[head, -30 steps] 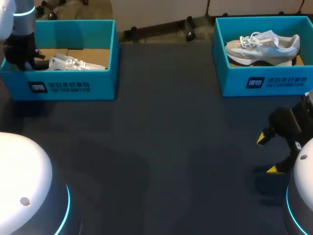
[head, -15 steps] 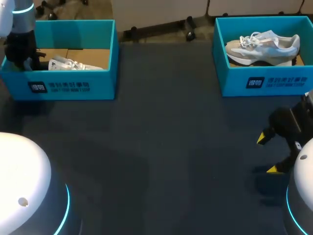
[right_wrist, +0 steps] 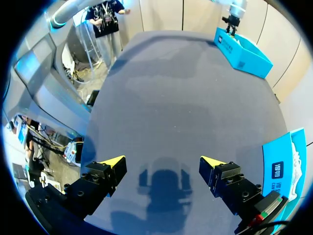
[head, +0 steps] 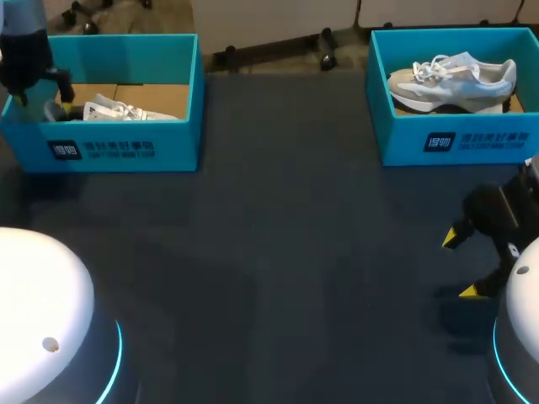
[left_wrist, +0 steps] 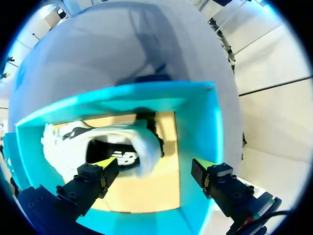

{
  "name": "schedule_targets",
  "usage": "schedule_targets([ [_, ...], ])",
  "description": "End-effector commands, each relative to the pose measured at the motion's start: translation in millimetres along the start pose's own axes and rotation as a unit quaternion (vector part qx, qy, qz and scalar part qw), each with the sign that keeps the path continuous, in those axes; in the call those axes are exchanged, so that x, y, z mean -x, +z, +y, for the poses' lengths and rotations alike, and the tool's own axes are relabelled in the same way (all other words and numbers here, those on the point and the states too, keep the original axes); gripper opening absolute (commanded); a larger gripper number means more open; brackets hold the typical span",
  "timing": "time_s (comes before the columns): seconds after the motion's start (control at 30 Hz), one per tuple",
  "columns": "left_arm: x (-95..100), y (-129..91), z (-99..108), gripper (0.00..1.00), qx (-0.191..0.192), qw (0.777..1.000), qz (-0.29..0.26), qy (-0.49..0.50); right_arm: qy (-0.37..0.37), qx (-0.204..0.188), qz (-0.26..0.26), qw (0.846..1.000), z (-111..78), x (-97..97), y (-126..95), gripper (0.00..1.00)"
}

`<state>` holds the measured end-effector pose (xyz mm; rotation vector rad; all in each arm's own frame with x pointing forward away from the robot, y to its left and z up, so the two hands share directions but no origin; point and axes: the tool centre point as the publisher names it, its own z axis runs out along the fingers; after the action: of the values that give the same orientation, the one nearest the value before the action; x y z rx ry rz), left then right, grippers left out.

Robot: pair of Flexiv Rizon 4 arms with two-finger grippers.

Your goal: Take the shoe out of the shoebox, open the shoe tongue, remove and reinsert the insole, then place the shoe into the shoebox

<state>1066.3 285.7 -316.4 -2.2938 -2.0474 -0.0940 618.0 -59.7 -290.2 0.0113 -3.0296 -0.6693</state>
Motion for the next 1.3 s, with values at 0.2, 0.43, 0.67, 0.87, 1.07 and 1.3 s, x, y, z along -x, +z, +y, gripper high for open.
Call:
schedule_targets([
  [0.2, -1.5, -59, -34, 1.00, 0.018, 1.000, 0.002, -0.006, 0.000, -0.001, -0.001, 1.000, -0.1, -1.0, 1, 1.00],
  [0.43, -4.6, -85, -64, 1.00, 0.013, 0.999, -0.006, -0.029, 0.000, -0.001, -0.001, 1.000, -0.1, -1.0, 1, 1.00],
  [0.67, -5.4, -99, -92, 1.00, -0.004, 0.999, -0.020, -0.038, 0.000, -0.001, -0.001, 1.000, -0.1, -1.0, 1, 1.00],
  [0.87, -5.4, -99, -92, 1.00, -0.004, 0.999, -0.020, -0.038, 0.000, -0.001, -0.001, 1.000, -0.1, -1.0, 1, 1.00],
  [1.07, -5.4, -99, -92, 1.00, -0.004, 0.999, -0.020, -0.038, 0.035, -0.016, 0.005, 0.999, 2.2, 16.2, -11, 1.00],
  [1.3, -5.4, -99, -92, 1.00, -0.004, 0.999, -0.020, -0.038, 0.152, -0.118, -0.006, 0.981, 9.6, 81.2, -50, 1.00],
])
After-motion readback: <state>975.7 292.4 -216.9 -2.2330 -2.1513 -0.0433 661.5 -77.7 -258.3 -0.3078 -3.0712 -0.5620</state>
